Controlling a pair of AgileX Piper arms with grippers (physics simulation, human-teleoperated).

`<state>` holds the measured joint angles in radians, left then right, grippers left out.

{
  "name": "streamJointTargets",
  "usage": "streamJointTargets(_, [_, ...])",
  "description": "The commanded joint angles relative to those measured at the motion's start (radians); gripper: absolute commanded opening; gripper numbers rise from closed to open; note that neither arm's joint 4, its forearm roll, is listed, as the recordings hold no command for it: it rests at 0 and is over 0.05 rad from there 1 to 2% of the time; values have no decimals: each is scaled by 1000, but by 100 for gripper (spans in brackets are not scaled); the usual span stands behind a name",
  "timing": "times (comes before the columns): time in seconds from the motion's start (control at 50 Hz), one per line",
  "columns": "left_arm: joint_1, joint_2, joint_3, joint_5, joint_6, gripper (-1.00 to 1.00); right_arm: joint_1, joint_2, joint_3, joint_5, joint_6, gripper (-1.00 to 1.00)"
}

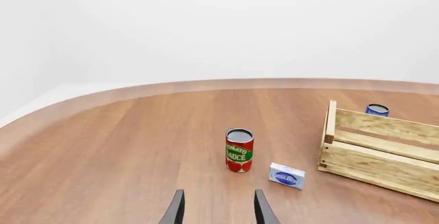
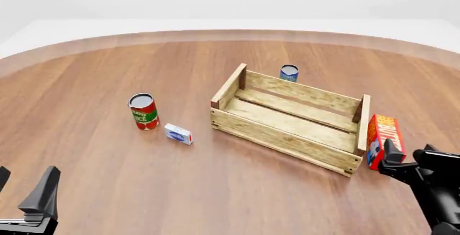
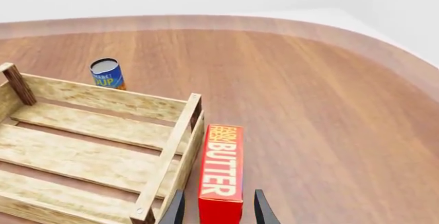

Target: Pick up the butter and put it in the tray.

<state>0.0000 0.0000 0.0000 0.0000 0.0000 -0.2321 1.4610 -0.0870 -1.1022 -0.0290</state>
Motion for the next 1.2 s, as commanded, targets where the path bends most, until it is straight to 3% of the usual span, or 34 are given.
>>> streamJointTargets(0.02, [0,0,0,0,0,100,-1,53,-10,-31,2,100])
streamJointTargets(1.04, [0,0,0,0,0,100,-17,241,-68,-115,16,100])
streamJointTargets(1.2, [0,0,0,0,0,100,-18,344,-127,-116,28,100])
